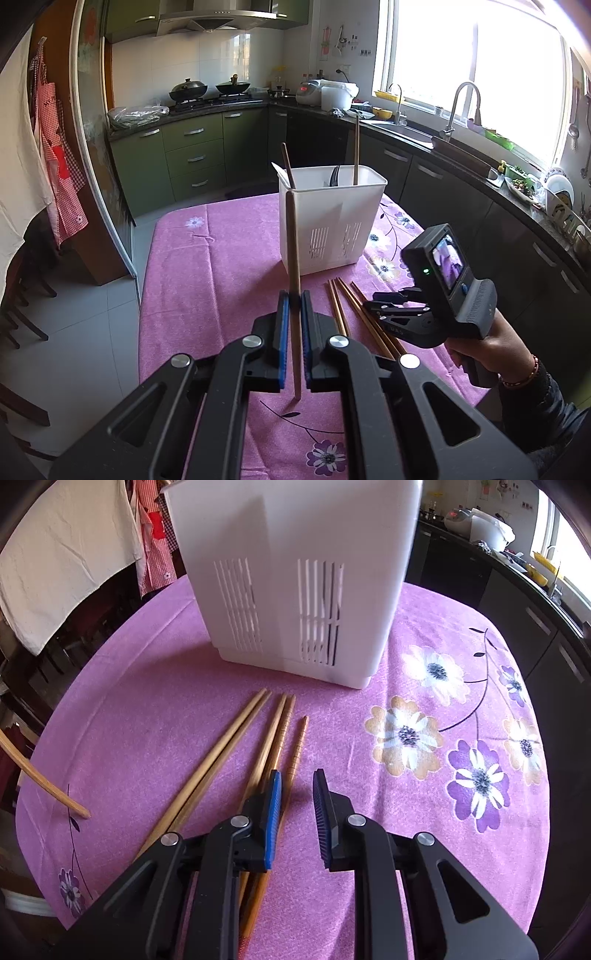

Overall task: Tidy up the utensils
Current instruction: 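Carry the chopstick toward the holder with the left gripper while the right grasps another chopstick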

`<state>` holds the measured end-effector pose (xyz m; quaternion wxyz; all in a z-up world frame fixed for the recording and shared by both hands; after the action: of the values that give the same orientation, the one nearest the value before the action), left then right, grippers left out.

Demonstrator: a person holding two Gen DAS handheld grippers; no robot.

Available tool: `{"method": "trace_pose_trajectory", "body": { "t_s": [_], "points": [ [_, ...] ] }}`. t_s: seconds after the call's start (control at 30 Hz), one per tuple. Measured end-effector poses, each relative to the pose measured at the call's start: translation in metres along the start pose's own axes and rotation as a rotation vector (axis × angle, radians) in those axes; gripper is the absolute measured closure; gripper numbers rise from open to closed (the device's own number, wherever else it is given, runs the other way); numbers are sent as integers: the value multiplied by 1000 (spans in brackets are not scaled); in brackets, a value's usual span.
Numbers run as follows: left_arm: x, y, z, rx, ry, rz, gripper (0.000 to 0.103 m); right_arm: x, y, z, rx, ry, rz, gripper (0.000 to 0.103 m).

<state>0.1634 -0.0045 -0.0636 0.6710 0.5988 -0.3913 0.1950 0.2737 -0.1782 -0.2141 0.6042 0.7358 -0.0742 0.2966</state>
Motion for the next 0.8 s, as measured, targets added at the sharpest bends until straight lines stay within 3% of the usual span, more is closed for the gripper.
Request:
{"method": "trace_pose_trajectory", "body": {
  "t_s": [0.13,0.2,0.4,0.63,0.8],
  "points": [
    [0,1,1,0,-7,-2,97,7,-7,-6,-4,12,2,86],
    [0,1,0,2,-8,-2,97,11,-11,-6,10,7,7,95],
    [0,2,-2,11,-5,-7,96,17,1,0,58,-28,35,97],
    [0,1,0,18,-10,-9,96,27,93,9,102,-52,256,97],
    [0,2,3,24,-15,-9,96,19,168,14,84,-30,426,97]
  ]
}}
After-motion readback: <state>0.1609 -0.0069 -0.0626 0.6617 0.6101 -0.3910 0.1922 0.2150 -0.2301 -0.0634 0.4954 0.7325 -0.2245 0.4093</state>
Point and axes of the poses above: each gripper's, at about its wrist camera, not at the fingertips, and y roughly against the way its jaws point, z to its right, x to its top, the point moved 3 cm from there along -y, roughly the way its jaws point, and after that the axes turned 3 degrees about -y, right-handed, at the moved point
